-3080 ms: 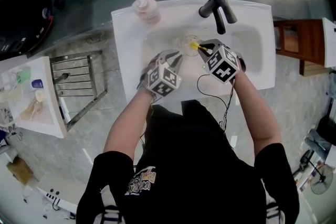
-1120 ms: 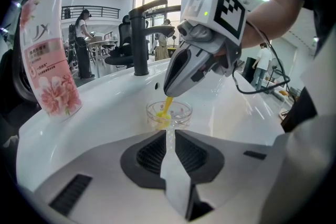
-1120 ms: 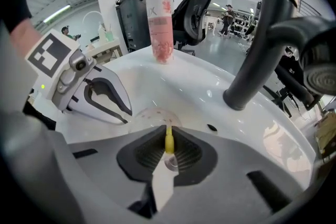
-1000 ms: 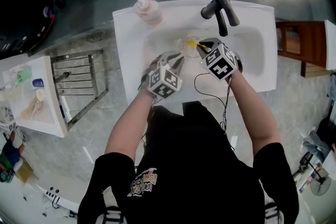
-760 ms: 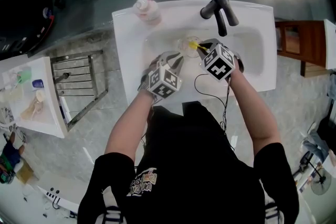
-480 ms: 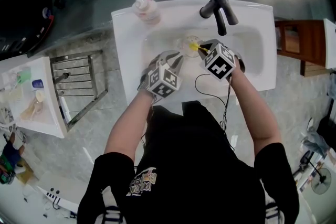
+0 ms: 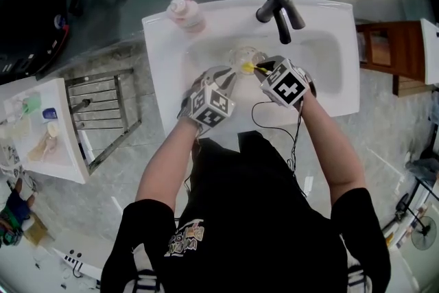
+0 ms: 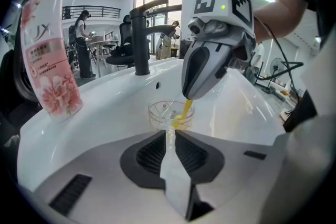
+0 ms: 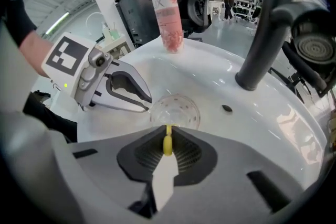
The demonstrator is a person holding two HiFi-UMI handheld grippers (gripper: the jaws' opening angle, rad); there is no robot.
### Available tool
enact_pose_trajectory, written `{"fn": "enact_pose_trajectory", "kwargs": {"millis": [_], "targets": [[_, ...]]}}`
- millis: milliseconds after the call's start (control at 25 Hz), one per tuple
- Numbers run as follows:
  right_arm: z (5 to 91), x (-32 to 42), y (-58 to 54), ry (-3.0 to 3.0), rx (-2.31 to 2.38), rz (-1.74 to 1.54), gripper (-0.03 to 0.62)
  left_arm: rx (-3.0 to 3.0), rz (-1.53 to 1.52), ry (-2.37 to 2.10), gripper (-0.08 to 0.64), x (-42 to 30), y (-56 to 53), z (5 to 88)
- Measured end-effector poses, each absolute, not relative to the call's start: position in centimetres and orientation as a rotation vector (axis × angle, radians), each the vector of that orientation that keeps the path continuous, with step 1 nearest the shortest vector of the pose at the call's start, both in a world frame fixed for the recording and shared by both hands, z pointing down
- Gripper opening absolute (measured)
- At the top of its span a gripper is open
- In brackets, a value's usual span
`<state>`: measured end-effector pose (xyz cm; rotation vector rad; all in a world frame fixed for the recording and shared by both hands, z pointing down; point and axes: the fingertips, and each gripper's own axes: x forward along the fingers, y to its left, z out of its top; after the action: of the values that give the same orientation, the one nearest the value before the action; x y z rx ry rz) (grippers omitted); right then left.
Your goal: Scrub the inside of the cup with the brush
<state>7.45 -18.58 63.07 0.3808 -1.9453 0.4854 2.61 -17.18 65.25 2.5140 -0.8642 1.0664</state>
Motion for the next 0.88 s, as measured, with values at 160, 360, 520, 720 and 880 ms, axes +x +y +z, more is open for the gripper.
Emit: {"fn": "enact_pose_trajectory", "kwargs": {"millis": [160,360,520,720,880], "targets": [[62.9,7.5,-18.4,-1.997,0.434,0.577,0.035,2.511,1.074,-0.858,0.051,2.8,-17.0,65.2],[62.8,7.7,-18.6,-2.085,0.590,0.721,0.037,2.500,1.088,-0.851,0.051,2.7,-17.0,65.4],[62.2,8.3,-18.9,-2.132,0.718,0.735,0.037,2.505,1.072,-0.875,0.052,2.5,-17.3,64.9],[60.4,8.9,-19.1,-2.169,0.810,0.739,0.037,2.536,1.050,-0.908,0.052,2.5,-17.4,63.2],[58.8,9.1,-19.0,-2.190,0.870,0.729,0.037,2.552,0.998,-0.943,0.052,2.0,-17.4,61.4]]}}
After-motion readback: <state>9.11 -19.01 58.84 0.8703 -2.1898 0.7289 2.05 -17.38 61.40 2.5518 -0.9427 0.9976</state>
